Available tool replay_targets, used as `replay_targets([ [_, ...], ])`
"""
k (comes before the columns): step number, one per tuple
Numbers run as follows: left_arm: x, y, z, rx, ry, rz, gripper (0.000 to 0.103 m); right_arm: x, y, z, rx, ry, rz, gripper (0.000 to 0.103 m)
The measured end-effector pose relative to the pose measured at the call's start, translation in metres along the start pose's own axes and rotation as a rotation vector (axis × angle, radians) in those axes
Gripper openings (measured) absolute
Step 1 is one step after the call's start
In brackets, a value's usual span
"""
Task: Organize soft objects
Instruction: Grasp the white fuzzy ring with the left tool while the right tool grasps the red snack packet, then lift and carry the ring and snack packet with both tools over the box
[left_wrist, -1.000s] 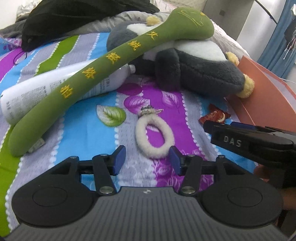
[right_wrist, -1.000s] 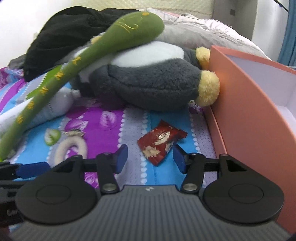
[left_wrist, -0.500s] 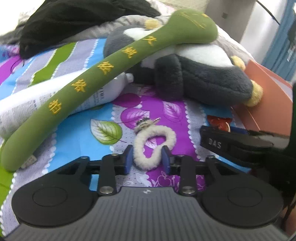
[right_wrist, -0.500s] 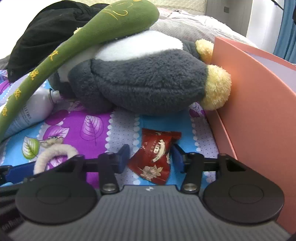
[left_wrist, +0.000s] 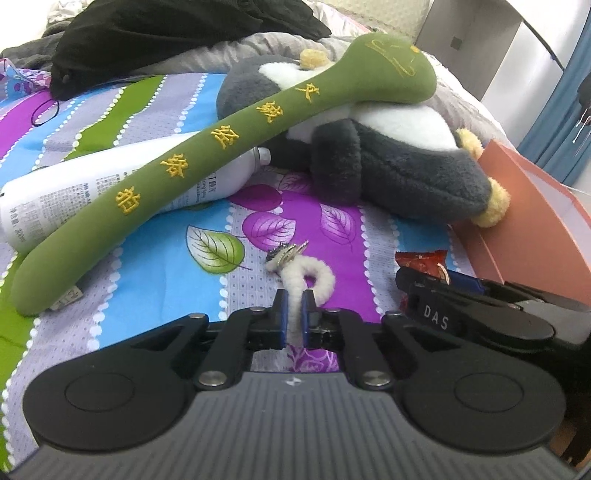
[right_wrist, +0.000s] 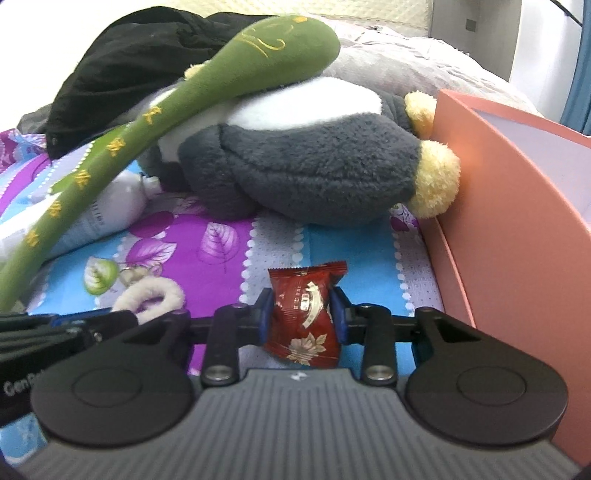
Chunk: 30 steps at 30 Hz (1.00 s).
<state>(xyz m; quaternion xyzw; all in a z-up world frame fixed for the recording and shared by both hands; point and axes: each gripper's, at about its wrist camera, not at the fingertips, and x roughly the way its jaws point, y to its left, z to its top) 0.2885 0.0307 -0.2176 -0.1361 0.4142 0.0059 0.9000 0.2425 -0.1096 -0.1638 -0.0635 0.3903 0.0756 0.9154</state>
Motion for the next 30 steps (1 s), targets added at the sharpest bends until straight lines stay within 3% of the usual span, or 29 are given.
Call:
replay_targets([
  [13, -0.052, -0.002, -0.016, -0.030, -0.009, -0.008, 0.008, -0.061, 0.001, -0.019, -0.003, -0.002, 0.058, 0.036],
  [30, -0.121, -0.010, -0.056, -0.050, 0.049, -0.027, 0.008, -0.142, -0.009, -0.063, 0.028, 0.057, 0.105, 0.036],
])
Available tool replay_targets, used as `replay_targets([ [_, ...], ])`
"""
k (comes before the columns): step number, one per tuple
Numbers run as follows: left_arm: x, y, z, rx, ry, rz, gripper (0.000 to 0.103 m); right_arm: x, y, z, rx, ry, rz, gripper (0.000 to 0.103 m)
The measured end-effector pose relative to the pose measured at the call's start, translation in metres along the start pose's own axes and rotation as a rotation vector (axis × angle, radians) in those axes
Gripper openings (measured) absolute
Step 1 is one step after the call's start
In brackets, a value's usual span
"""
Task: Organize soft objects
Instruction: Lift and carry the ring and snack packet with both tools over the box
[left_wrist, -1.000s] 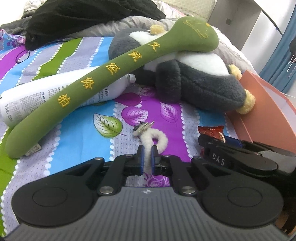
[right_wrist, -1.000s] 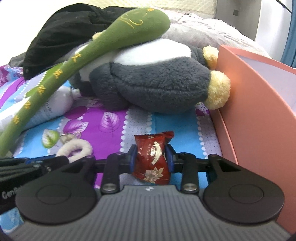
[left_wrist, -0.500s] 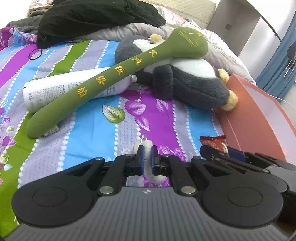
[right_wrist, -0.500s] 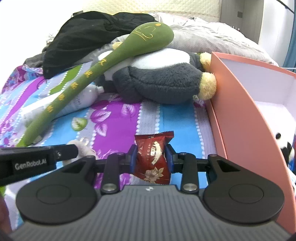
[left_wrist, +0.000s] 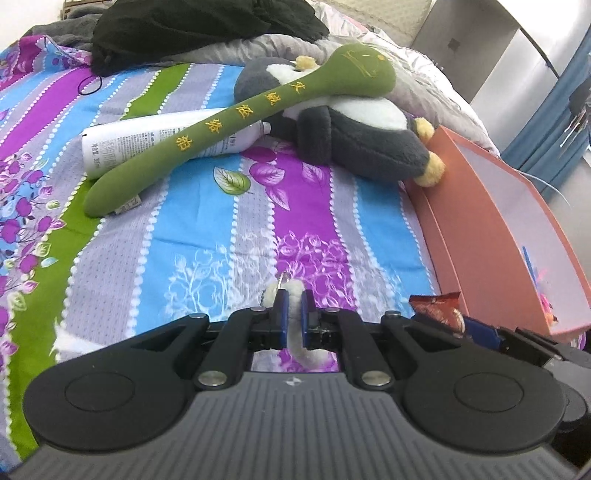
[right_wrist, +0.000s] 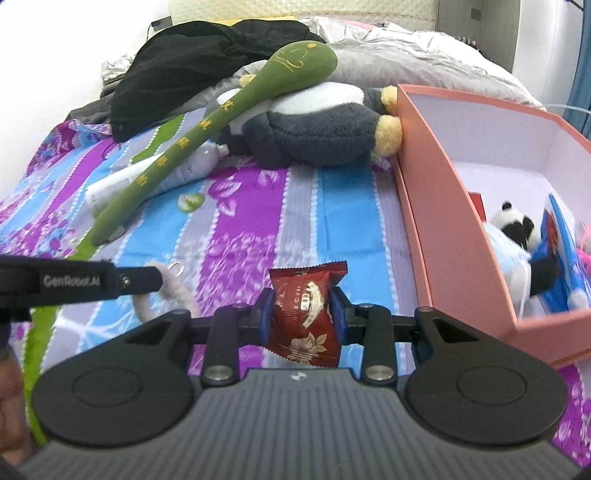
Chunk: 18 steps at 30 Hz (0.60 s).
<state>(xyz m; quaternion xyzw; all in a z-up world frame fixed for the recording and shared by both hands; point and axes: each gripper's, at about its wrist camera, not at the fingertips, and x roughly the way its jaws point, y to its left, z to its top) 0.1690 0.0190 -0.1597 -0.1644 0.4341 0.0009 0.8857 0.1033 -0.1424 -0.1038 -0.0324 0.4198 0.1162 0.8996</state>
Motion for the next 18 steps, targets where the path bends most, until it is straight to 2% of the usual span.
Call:
replay_targets([
  [18, -0.054, -0.040, 0.008, 0.072, -0.035, -0.057, 0.008, -0.066, -0.014, 0.004, 0.033, -0.098, 0.025, 0.036],
])
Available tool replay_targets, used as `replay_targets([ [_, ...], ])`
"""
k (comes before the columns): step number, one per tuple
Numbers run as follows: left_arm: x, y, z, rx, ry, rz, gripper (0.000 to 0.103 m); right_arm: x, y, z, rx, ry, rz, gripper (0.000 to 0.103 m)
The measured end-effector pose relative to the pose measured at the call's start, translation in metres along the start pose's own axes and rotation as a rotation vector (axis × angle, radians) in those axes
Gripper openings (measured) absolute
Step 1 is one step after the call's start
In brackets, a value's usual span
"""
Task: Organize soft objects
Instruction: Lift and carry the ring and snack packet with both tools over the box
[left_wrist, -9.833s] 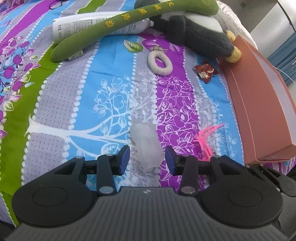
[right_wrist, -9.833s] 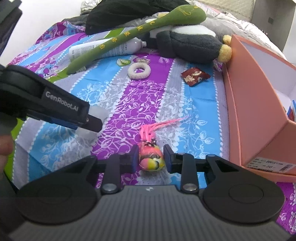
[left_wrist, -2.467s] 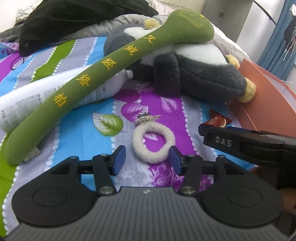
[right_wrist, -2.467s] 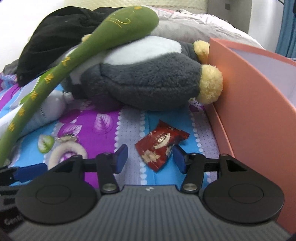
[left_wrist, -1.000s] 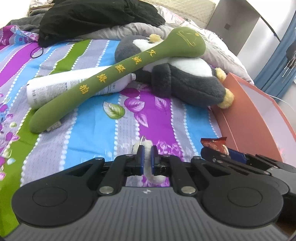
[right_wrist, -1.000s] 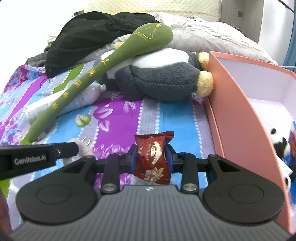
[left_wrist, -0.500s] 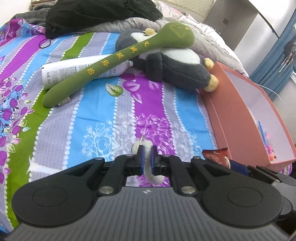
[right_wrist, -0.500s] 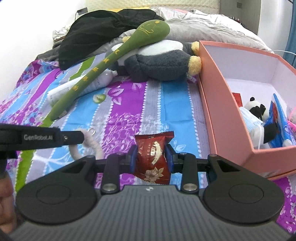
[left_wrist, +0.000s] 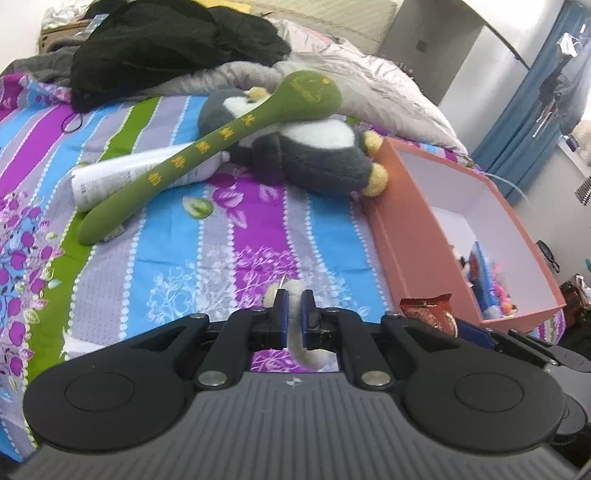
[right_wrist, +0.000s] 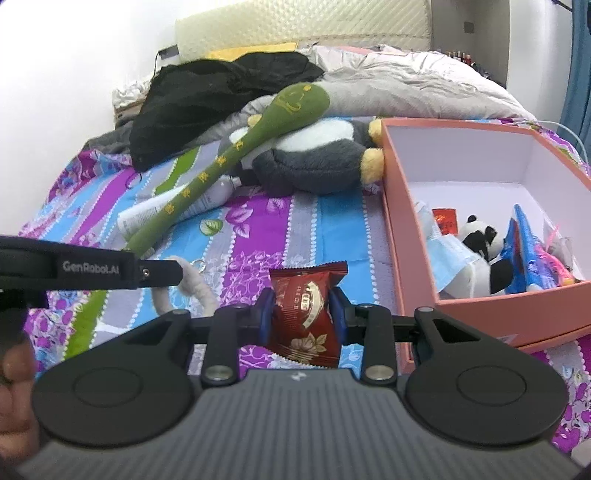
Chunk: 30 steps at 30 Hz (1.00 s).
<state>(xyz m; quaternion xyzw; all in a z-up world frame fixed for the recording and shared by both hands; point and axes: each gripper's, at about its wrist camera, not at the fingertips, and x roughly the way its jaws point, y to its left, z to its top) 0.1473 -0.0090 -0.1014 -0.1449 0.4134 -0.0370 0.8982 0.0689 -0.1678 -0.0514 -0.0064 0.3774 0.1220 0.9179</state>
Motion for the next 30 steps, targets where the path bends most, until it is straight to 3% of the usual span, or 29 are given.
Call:
replay_targets([
  [14, -0.028, -0.054, 0.056, 0.061, -0.065, -0.088, 0.008, -0.045, -0.029, 0.040, 0.049, -0.143, -0.038, 0.036],
  [25, -0.044, -0.125, 0.113, 0.167, -0.152, -0.192, 0.008, -0.079, -0.067, 0.092, 0.052, -0.291, -0.105, 0.036],
  [30, -0.040, -0.153, 0.134, 0.189, -0.158, -0.233, 0.008, -0.085, -0.089, 0.109, 0.047, -0.318, -0.145, 0.036],
])
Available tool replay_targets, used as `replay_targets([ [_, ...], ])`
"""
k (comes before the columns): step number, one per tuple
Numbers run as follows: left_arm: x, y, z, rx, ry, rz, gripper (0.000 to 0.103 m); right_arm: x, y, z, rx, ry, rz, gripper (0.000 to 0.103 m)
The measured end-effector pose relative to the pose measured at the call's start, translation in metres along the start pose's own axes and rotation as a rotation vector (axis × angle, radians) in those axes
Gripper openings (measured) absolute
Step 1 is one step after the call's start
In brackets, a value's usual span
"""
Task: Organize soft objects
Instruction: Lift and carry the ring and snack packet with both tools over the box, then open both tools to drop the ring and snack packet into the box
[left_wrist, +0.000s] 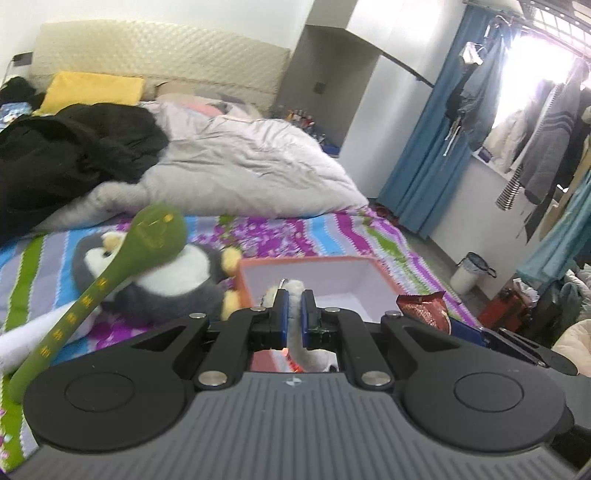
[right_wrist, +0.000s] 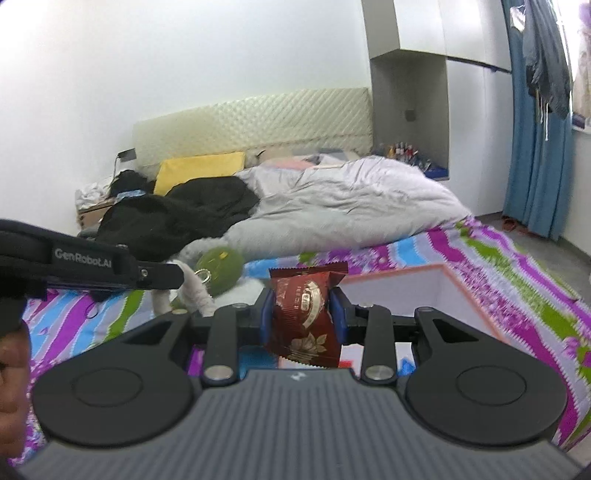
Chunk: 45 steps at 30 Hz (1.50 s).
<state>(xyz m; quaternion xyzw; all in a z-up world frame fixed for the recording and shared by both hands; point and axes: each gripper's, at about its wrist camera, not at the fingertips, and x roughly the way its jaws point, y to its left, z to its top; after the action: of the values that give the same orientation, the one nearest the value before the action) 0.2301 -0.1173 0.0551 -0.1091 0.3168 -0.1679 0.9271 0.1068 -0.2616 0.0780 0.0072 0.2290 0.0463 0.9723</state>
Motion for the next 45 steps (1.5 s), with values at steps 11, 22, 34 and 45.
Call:
replay_targets([
  [11, 0.071, -0.030, 0.018, -0.003, 0.109, -0.031, 0.008, 0.032, -0.052, 0.005, 0.007, 0.090, -0.095, 0.036],
  [22, 0.167, -0.034, -0.016, -0.010, 0.330, 0.004, 0.008, 0.073, -0.094, -0.040, 0.033, 0.289, -0.110, 0.036],
  [34, 0.224, -0.037, -0.056, 0.039, 0.509, 0.017, 0.009, 0.102, -0.121, -0.089, 0.089, 0.428, -0.137, 0.037],
  [45, 0.207, -0.031, -0.044, 0.059, 0.466, 0.044, 0.050, 0.087, -0.117, -0.081, 0.129, 0.363, -0.135, 0.056],
])
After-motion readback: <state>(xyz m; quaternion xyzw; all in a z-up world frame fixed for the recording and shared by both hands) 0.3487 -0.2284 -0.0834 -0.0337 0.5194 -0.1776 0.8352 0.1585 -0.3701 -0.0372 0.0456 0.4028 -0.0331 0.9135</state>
